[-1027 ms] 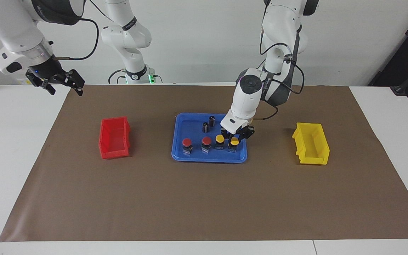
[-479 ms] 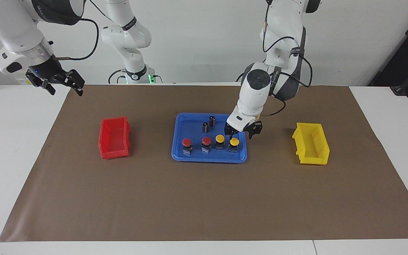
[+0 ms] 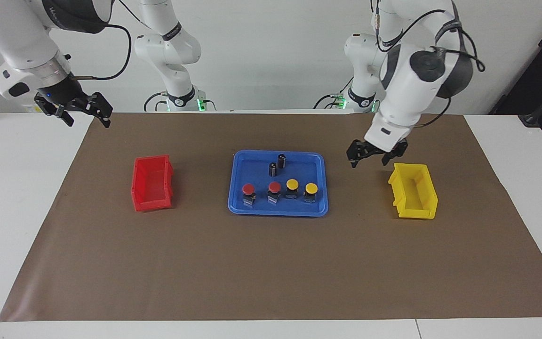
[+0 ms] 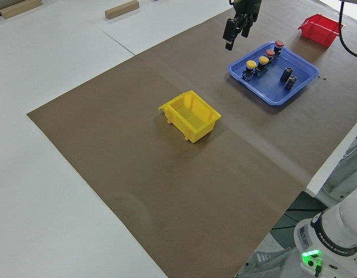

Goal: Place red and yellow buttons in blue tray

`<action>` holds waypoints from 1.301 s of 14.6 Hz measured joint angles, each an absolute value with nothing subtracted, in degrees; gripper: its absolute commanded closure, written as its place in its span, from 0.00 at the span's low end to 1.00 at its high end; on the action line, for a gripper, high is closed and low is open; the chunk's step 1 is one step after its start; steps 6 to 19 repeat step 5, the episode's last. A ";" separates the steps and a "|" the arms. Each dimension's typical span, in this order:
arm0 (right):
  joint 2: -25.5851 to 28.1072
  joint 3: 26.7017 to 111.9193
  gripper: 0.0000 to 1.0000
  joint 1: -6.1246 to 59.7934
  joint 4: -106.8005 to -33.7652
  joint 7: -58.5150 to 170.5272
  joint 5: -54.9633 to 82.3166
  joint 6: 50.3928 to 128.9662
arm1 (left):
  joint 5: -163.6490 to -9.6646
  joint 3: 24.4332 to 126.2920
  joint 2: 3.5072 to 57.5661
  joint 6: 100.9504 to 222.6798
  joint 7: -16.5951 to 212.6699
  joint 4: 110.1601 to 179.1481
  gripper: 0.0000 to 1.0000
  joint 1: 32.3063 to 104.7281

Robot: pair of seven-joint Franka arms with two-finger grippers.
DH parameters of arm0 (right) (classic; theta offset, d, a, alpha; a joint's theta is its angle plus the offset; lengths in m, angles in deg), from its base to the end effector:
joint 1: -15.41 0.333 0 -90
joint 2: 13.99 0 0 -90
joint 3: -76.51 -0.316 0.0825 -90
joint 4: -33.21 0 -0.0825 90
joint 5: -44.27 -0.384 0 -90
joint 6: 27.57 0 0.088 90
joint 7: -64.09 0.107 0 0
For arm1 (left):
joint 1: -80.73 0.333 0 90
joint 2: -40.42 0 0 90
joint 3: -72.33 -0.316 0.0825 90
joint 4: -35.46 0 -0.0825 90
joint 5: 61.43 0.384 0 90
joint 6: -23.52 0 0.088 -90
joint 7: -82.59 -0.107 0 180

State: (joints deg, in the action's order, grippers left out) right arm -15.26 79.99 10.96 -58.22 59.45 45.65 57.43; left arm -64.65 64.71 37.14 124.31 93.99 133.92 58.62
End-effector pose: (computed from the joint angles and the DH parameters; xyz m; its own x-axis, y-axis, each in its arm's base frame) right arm 0.5322 -0.0773 0.6177 0.9941 -0.0588 -0.0915 -0.0576 -0.9982 0.0154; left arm 0.5592 -0.1514 0.5383 0.9987 -0.0436 -0.0253 -0.0425 -0.9982 0.0433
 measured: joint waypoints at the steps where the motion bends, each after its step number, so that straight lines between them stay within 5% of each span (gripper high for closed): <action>1: -15.26 79.99 0.00 10.96 -58.22 59.45 45.65 57.43 | -64.13 64.63 37.94 122.53 90.12 133.17 0.00 60.97; 5: -15.26 79.99 0.00 10.96 -58.22 59.45 45.65 57.43 | -62.52 64.53 39.42 119.05 81.01 130.80 0.00 65.66; 19: -15.26 79.99 0.00 10.96 -58.22 59.45 45.65 57.43 | -62.52 64.53 39.42 119.05 81.01 130.80 0.00 65.66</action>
